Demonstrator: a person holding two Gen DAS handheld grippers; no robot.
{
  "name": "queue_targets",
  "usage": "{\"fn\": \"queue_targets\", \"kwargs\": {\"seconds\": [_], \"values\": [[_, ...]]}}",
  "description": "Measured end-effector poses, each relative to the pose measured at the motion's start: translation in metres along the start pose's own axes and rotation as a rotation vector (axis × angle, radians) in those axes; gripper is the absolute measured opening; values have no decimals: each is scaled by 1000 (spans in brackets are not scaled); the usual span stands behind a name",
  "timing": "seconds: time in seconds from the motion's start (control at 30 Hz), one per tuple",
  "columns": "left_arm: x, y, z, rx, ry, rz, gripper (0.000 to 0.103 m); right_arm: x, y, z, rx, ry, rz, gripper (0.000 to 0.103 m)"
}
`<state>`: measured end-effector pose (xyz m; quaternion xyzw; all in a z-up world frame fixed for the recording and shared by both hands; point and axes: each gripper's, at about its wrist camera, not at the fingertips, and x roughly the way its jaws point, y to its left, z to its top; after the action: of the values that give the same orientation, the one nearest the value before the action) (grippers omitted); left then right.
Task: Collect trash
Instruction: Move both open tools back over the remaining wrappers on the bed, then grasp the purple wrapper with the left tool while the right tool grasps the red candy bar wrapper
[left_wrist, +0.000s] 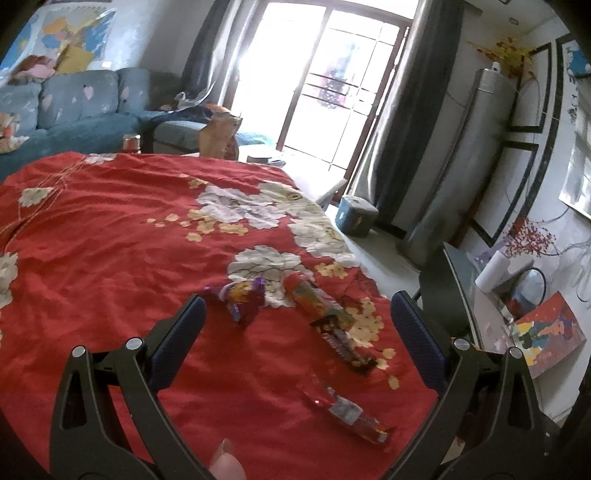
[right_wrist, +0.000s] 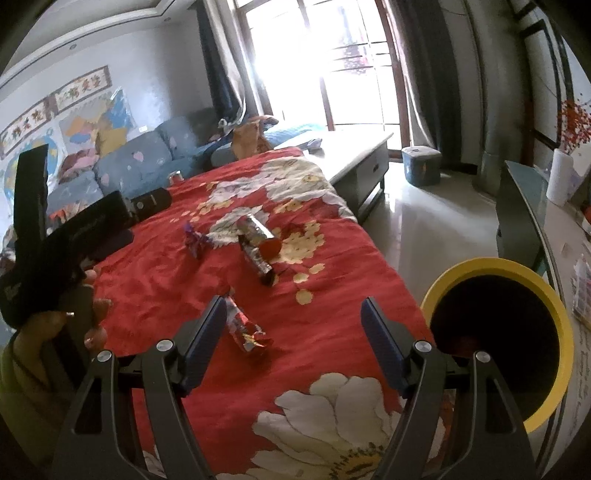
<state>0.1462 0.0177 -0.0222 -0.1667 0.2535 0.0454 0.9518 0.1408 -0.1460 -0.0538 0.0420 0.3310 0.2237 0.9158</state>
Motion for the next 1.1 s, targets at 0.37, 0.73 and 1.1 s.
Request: {"fn": "queue_targets", "kwargs": {"seconds": [0.37,0.73,1.1], "values": [[21,32,-5,-59,44,64,92,38,31,-1,-139,85,47,72],[51,45,-7,-98,97,81,92,91,51,-10,-263,203,71,55],[83,35,4,-77,126,137,72,90,43,-22,-173,219,100,22]]}}
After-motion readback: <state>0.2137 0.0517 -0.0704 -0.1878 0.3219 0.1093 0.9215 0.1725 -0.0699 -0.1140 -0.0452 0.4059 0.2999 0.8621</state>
